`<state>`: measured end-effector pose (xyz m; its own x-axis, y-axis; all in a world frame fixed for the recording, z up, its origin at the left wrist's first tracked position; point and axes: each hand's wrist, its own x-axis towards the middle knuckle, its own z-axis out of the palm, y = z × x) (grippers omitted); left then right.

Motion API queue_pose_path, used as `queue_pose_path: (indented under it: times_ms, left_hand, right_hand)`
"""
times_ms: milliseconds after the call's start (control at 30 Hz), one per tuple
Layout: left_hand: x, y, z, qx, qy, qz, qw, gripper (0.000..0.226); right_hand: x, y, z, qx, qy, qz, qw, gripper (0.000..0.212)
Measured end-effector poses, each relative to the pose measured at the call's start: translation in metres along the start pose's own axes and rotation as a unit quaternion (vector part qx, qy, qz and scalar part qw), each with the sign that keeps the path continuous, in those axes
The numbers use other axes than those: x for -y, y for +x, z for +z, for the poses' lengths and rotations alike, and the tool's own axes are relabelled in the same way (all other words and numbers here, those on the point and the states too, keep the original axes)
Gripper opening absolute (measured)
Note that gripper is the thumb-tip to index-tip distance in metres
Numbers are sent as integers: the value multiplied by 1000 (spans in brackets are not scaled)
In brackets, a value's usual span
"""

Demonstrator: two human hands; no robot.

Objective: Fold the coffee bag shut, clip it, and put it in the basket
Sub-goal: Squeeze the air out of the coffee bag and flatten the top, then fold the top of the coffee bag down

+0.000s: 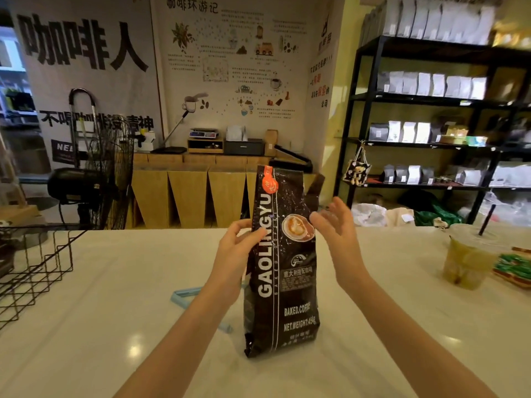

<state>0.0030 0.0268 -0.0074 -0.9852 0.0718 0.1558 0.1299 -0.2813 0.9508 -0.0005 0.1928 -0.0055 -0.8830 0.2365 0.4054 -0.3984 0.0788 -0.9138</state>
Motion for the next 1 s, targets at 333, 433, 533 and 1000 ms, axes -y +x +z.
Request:
queue_pose_path:
  times_ms: [333, 433, 533, 1000]
  left_hand:
    - [-42, 34, 24, -61, 251, 190, 947, 76]
    - [-60, 44, 39, -119, 440, 340, 823, 88]
    - [-72, 56, 54, -103, 594, 386, 698, 72]
    - [-61, 75, 52, -5, 507, 337, 793, 31]
  right_hand:
    - [-24, -26, 19, 39, 132, 90, 986, 53]
    - [-22, -30, 24, 29, 127, 58, 990, 29]
    - [-22, -32, 28, 27, 112, 44, 992, 21]
    - [-34, -48, 28, 14, 86, 0, 996, 10]
